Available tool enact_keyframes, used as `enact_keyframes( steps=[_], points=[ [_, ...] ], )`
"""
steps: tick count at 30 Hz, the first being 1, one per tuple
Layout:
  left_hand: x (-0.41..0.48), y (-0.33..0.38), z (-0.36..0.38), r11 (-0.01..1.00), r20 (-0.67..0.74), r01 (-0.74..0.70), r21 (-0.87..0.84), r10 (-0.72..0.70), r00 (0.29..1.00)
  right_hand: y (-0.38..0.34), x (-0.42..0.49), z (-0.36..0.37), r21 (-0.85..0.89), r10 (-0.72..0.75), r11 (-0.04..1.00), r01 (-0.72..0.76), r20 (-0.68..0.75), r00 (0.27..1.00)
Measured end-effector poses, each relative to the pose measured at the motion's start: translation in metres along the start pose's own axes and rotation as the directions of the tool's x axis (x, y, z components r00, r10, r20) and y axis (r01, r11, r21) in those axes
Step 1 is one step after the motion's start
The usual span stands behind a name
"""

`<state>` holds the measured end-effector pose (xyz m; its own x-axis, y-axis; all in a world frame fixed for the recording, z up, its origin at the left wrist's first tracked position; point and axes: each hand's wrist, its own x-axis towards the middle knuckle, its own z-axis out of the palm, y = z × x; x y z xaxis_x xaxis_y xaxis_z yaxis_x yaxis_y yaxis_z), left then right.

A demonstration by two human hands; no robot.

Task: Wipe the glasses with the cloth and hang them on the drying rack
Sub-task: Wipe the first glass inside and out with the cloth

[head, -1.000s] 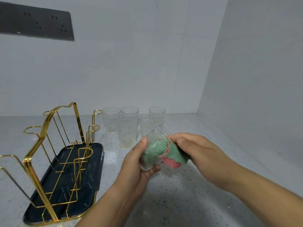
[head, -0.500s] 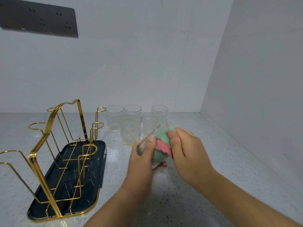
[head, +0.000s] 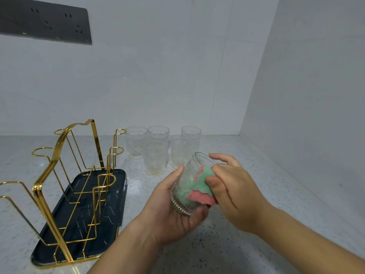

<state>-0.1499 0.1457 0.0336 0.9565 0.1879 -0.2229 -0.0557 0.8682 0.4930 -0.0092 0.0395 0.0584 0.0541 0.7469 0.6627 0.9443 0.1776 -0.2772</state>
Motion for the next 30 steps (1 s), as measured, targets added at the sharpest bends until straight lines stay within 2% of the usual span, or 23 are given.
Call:
enact_keyframes(
  steps=[2,3,5,6,8,9,10,11,12,13,14,15,16,17,19,21,23,25,27,28,29,30],
  points=[
    [0.005,-0.008,0.001,0.99,-0.01,-0.038,0.135,0.04,0.999,0.001,-0.003,-0.001,0.126,0.252,0.96,-0.252,0.016,0.968],
    [0.008,-0.014,0.002,0.972,-0.019,-0.096,0.215,0.102,0.995,0.0,-0.003,0.0,0.236,0.389,0.893,-0.383,0.025,0.921],
    [0.013,-0.025,0.002,0.856,-0.035,-0.292,0.427,0.338,0.941,-0.004,0.002,0.001,0.41,0.542,0.758,-0.507,0.036,0.84],
    [0.014,-0.029,0.0,0.738,-0.036,-0.388,0.552,0.486,0.873,-0.007,0.007,0.0,0.439,0.563,0.73,-0.524,0.047,0.825],
    [0.015,-0.031,-0.001,0.452,0.019,-0.516,0.728,0.739,0.673,-0.014,0.014,-0.002,0.441,0.545,0.734,-0.516,0.07,0.835],
    [0.015,-0.03,-0.002,0.359,0.047,-0.559,0.747,0.811,0.584,-0.018,0.017,-0.002,0.432,0.532,0.745,-0.509,0.077,0.844],
    [0.013,-0.028,-0.002,0.344,0.04,-0.595,0.726,0.843,0.536,-0.021,0.02,-0.002,0.414,0.517,0.76,-0.501,0.082,0.852],
    [0.012,-0.025,-0.001,0.401,0.001,-0.62,0.674,0.839,0.544,-0.025,0.023,0.0,0.39,0.493,0.783,-0.485,0.086,0.866],
    [0.011,-0.022,0.001,0.518,-0.055,-0.628,0.581,0.795,0.605,-0.029,0.024,0.003,0.345,0.455,0.821,-0.456,0.089,0.886],
    [0.008,-0.018,0.003,0.661,-0.114,-0.598,0.454,0.708,0.697,-0.032,0.024,0.006,0.261,0.39,0.879,-0.4,0.089,0.916],
    [0.006,-0.014,0.004,0.799,-0.15,-0.524,0.295,0.58,0.8,-0.034,0.024,0.009,0.135,0.29,0.945,-0.298,0.073,0.954],
    [0.003,-0.009,0.005,0.902,-0.128,-0.412,0.129,0.427,0.895,-0.034,0.024,0.011,0.01,0.155,0.988,-0.155,0.044,0.987],
    [-0.001,-0.004,0.006,0.959,-0.071,-0.284,-0.012,0.282,0.957,-0.032,0.025,0.012,-0.081,0.013,0.997,-0.012,0.015,1.0],
    [-0.005,0.0,0.007,0.981,-0.008,-0.163,-0.105,0.163,0.987,-0.027,0.025,0.011,-0.13,-0.092,0.987,0.091,-0.004,0.996],
    [-0.008,0.003,0.004,0.987,0.073,-0.051,-0.15,0.062,0.995,-0.016,0.024,0.005,-0.121,-0.181,0.976,0.179,-0.004,0.984],
    [-0.003,0.0,0.001,0.994,0.099,-0.108,-0.014,0.109,0.989,-0.008,0.021,0.002,-0.048,-0.063,0.997,0.063,0.002,0.998],
    [0.005,-0.008,-0.002,0.935,0.025,-0.256,0.243,0.258,0.966,-0.006,0.016,0.002,0.123,0.212,0.97,-0.209,-0.01,0.977],
    [0.013,-0.018,-0.006,0.751,-0.029,-0.407,0.52,0.492,0.87,-0.008,0.017,0.002,0.264,0.438,0.866,-0.424,0.007,0.899],
    [0.012,-0.024,-0.005,0.574,-0.015,-0.473,0.668,0.646,0.763,-0.014,0.024,-0.002,0.314,0.515,0.807,-0.5,0.041,0.856],
    [0.011,-0.024,-0.004,0.537,-0.012,-0.49,0.686,0.682,0.731,-0.018,0.028,-0.006,0.319,0.51,0.807,-0.497,0.049,0.859],
    [0.01,-0.024,-0.003,0.547,-0.026,-0.499,0.672,0.691,0.722,-0.023,0.03,-0.006,0.316,0.487,0.819,-0.479,0.057,0.871],
    [0.009,-0.022,-0.003,0.598,-0.062,-0.498,0.628,0.677,0.734,-0.028,0.031,-0.006,0.302,0.449,0.842,-0.447,0.067,0.891]
  ],
)
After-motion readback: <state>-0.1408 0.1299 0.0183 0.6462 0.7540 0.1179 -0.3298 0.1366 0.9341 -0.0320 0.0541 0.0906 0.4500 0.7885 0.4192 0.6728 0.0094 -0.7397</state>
